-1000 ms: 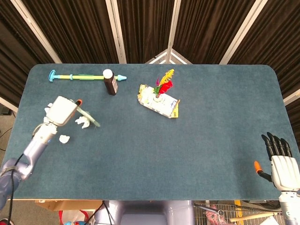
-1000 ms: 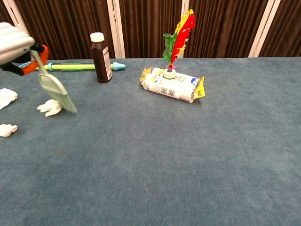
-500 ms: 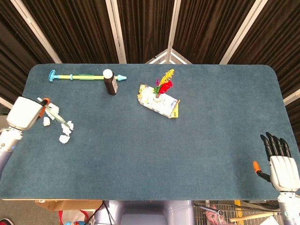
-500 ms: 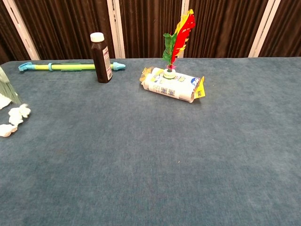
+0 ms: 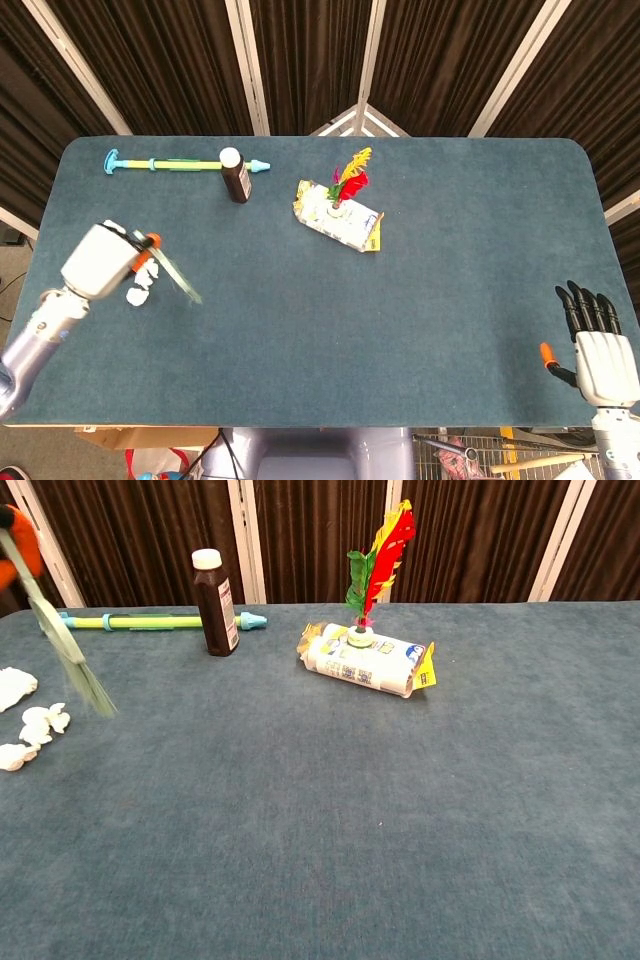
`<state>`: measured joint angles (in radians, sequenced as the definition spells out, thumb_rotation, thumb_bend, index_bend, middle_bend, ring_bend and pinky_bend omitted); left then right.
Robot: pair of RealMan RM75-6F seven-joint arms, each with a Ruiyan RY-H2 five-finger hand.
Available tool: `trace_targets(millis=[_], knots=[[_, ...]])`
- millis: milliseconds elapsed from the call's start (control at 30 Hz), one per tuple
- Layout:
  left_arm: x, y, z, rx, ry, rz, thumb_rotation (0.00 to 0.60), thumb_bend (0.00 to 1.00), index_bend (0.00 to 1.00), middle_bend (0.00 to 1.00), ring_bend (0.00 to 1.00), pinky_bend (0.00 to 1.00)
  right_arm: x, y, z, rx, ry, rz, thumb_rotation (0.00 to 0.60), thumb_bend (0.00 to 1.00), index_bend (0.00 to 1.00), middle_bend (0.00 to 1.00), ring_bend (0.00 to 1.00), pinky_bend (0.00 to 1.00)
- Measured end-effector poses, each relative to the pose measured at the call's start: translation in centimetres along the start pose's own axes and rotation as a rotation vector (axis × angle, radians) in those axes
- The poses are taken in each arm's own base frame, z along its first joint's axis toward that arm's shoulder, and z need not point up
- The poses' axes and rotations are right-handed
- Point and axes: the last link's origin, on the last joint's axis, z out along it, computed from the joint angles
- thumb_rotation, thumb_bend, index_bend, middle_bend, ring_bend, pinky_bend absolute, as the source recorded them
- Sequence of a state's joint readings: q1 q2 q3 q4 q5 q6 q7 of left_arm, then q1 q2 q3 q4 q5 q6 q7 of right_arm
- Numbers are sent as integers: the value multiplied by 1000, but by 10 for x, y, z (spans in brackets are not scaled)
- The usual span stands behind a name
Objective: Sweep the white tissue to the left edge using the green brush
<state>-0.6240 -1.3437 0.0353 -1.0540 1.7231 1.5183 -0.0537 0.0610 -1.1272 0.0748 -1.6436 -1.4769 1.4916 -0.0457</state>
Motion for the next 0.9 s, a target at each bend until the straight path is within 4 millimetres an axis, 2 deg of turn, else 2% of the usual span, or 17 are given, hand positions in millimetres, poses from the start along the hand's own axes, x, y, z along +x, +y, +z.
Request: trace_targets(millis=[100,167,267,367,433,500,567,633,733,900], knots=[[7,24,-1,-76,-46,-26,600,643,767,1000,1000,1000,1,0,0,1,1,1,600,375,0,0,0,0],[12,37,-3,-118,-87,-37,600,571,740,1000,1000,1000,1,0,0,2,4,0,600,375,0,0,0,0],[16,53,-9,-175,-179,-36,600,402,613,984,964,988,1,0,0,2,3,0,600,376,0,0,0,0],[17,61,-16,-198,-262,-13,600,237,339,786,797,860,1,0,0,4,4,-1,600,375,0,0,0,0],[17,62,-19,-180,-295,5,600,131,115,523,597,667,1,-1,0,7,3,-1,600,375,0,0,0,0],[15,60,-22,-134,-317,14,600,77,21,338,438,503,1,-1,0,7,1,-2,600,376,0,0,0,0],[15,60,-24,-88,-331,21,600,45,0,161,281,364,1,-1,0,4,0,-2,600,376,0,0,0,0],[13,60,-28,-20,-349,26,600,30,0,41,159,261,1,0,0,3,0,-1,600,375,0,0,0,0],[12,61,-36,85,-369,-1,600,24,0,0,54,133,1,0,0,3,0,-1,600,375,0,0,0,0],[17,61,-51,207,-337,-50,600,23,0,0,22,97,2,0,-1,6,-2,-5,600,376,0,0,0,0]])
